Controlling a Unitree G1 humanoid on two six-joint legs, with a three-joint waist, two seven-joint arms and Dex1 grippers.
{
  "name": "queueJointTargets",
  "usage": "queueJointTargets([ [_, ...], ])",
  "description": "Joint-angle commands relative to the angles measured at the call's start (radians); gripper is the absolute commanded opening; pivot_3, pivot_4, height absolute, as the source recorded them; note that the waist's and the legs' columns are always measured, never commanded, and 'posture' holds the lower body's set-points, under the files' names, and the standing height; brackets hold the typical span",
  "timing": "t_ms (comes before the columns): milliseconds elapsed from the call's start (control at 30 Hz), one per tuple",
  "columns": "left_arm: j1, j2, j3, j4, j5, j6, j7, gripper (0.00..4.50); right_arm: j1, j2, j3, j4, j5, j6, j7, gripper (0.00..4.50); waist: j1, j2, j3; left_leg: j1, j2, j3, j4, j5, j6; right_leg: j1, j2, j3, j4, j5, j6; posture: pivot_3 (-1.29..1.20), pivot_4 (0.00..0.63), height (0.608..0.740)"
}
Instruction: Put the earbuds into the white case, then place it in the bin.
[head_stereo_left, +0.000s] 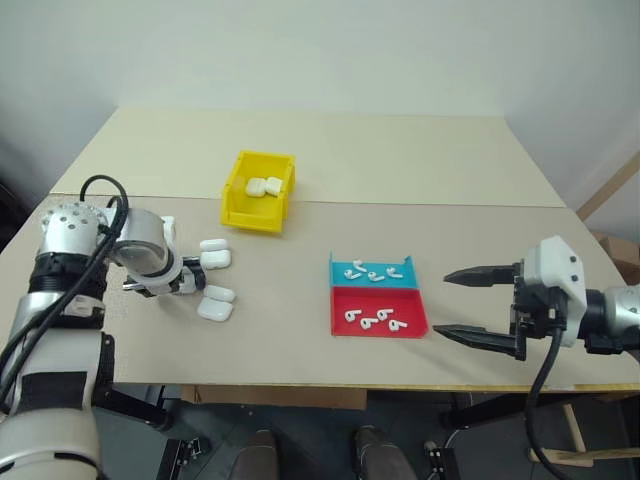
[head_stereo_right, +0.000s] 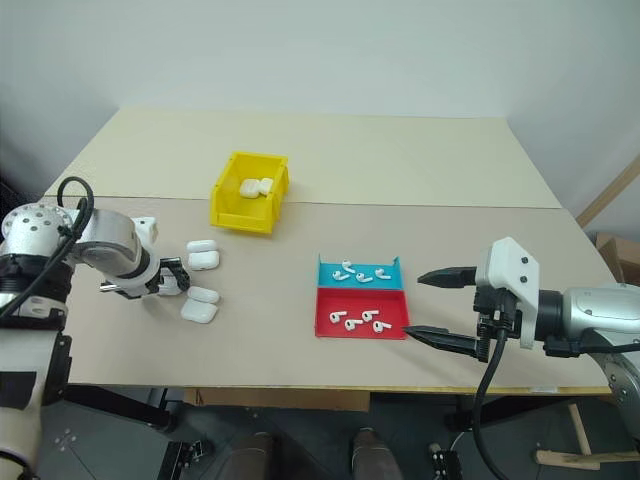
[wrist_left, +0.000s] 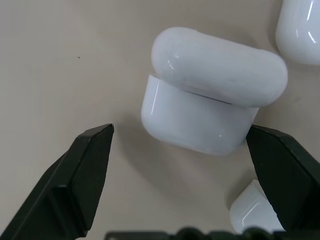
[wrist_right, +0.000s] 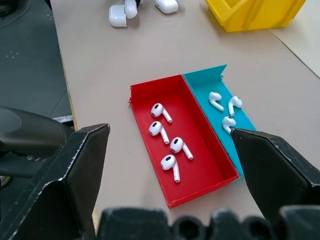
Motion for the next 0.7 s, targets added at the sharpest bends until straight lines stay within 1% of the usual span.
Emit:
queueJointTargets([
  [33, -0.055, -0.008, 0.025, 0.015, 0.141, 0.063, -0.098, 4.50, 0.002, -0.011, -0.037, -0.026, 0.013, 0.002, -0.008, 4.49, -0.001, 0.000, 0.000, 0.000, 0.000, 0.000, 0.000, 0.000, 0.000, 0.000, 0.000, 0.000, 0.000, 0.000, 0.000, 0.00, 0.150, 0.740],
  [233, -0.091, -0.043, 0.050, 0.031, 0.381, 0.104, -0.281, 4.50, 0.019, -0.007, -0.045, -0.040, 0.013, 0.000, -0.019, 4.49, -0.001, 0.000, 0.000, -0.001, 0.000, 0.000, 0.000, 0.000, 0.000, -0.001, 0.000, 0.000, -0.001, 0.000, 0.000, 0.00, 0.150, 0.740],
  [433, -0.098, -0.061, 0.004, 0.032, 0.504, 0.104, -0.447, 4.50, 0.032, -0.007, -0.057, -0.054, 0.015, -0.002, -0.035, 4.49, 0.000, 0.001, 0.000, 0.000, 0.000, 0.000, 0.000, 0.000, -0.001, 0.000, 0.000, 0.000, 0.000, 0.000, 0.001, 0.00, 0.150, 0.740],
  [533, -0.097, -0.061, -0.011, 0.018, 0.556, 0.104, -0.512, 3.87, 0.046, -0.004, -0.066, -0.065, 0.018, -0.002, -0.039, 4.50, 0.000, 0.001, 0.000, 0.000, 0.000, -0.001, 0.000, 0.000, -0.001, 0.000, 0.000, 0.000, 0.000, 0.000, 0.001, 0.00, 0.150, 0.740],
  [633, -0.095, -0.057, -0.028, -0.002, 0.578, 0.104, -0.565, 2.88, 0.055, -0.001, -0.069, -0.073, 0.019, -0.002, -0.045, 4.50, -0.001, 0.001, -0.001, 0.000, 0.000, -0.001, 0.000, 0.000, -0.001, 0.000, 0.000, 0.000, 0.000, 0.000, 0.001, 0.00, 0.150, 0.740],
  [667, -0.095, -0.054, -0.036, -0.009, 0.582, 0.104, -0.583, 2.77, 0.057, 0.000, -0.069, -0.075, 0.019, 0.000, -0.048, 4.50, -0.001, 0.002, -0.001, 0.000, 0.000, -0.001, 0.000, 0.000, -0.001, 0.000, 0.000, 0.000, 0.000, 0.000, 0.001, 0.00, 0.150, 0.740],
  [700, -0.095, -0.052, -0.042, -0.013, 0.588, 0.104, -0.600, 2.77, 0.058, 0.001, -0.069, -0.076, 0.020, 0.001, -0.051, 4.50, -0.001, 0.002, -0.001, 0.000, 0.000, -0.001, 0.000, 0.000, -0.001, 0.001, 0.000, 0.000, 0.000, 0.000, 0.001, 0.00, 0.150, 0.740],
])
